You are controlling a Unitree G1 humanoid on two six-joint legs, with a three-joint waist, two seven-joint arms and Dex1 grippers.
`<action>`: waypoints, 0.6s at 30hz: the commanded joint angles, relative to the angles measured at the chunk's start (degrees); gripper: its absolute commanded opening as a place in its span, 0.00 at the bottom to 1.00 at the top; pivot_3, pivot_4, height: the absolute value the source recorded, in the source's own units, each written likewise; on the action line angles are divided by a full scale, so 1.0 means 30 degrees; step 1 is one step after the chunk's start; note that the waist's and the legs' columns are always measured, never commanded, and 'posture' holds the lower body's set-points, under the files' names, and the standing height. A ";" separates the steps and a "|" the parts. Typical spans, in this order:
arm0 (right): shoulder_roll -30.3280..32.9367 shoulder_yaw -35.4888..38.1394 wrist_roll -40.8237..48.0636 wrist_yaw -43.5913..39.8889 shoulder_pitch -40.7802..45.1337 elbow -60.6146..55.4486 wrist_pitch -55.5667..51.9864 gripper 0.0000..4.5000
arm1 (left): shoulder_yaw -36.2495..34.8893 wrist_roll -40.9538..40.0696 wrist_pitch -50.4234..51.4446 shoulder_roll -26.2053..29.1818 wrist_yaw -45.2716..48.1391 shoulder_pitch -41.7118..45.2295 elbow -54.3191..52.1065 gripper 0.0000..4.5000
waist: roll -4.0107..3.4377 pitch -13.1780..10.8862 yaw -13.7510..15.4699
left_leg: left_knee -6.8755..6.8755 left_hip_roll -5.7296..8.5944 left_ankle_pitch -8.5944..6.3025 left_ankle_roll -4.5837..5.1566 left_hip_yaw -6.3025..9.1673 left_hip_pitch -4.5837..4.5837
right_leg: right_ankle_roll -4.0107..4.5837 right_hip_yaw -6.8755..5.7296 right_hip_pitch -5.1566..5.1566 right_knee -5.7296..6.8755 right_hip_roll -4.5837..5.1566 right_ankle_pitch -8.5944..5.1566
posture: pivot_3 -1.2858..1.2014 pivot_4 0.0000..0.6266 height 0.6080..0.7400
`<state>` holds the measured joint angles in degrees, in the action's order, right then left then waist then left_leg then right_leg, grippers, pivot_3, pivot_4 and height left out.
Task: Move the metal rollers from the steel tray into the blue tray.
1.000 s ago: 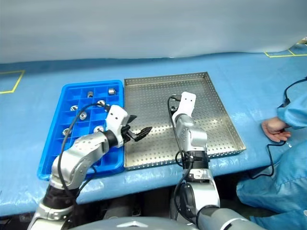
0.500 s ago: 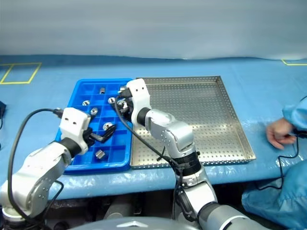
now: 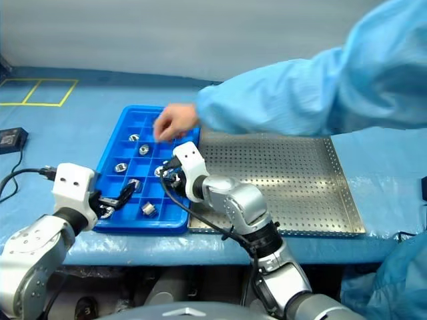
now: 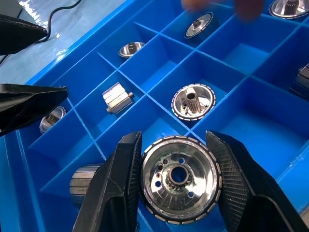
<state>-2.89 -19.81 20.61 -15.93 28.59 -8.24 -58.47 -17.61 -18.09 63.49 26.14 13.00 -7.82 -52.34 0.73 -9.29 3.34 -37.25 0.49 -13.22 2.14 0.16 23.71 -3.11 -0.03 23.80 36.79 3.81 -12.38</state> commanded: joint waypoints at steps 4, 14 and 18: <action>0.0121 0.0062 0.0138 -0.0301 -0.0277 -0.1286 -0.0171 0.67 | 0.0248 -0.0116 0.0030 0.0303 0.0059 0.0760 -0.0381 1.00 | 0.0000 0.0000 0.0004 | 0.0035 -0.0004 0.0015 -0.0025 0.0034 0.0003 | 0.0008 -0.0024 -0.0012 -0.0001 -0.0018 -0.0006 | 0.60 0.24 1.00; 0.1093 0.2148 0.1637 -0.0978 -0.0952 -0.4134 -0.1120 0.89 | 0.0701 -0.0374 -0.0312 0.0331 0.0365 0.1290 0.0067 1.00 | 0.0002 -0.0002 -0.0073 | 0.0030 -0.0005 0.0021 -0.0033 0.0054 0.0005 | 0.0018 -0.0040 -0.0028 -0.0007 -0.0026 -0.0015 | 0.59 0.24 1.00; 0.3194 0.3030 0.1765 -0.1478 -0.1542 -0.5341 -0.0993 0.89 | 0.1561 -0.0529 -0.0813 0.0315 0.0756 0.1524 0.0650 1.00 | 0.0002 -0.0002 -0.0107 | 0.0034 -0.0006 0.0021 -0.0033 0.0057 0.0014 | 0.0021 -0.0041 -0.0047 -0.0007 -0.0029 -0.0017 | 0.58 0.24 1.00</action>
<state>5.47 -12.15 25.20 -19.31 24.35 -21.12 -61.90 -13.90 -19.17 62.93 26.89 14.46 -3.79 -50.40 0.74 -9.29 3.02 -37.16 0.47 -13.16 2.04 0.33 23.77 -3.04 -0.15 23.65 36.75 3.72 -12.43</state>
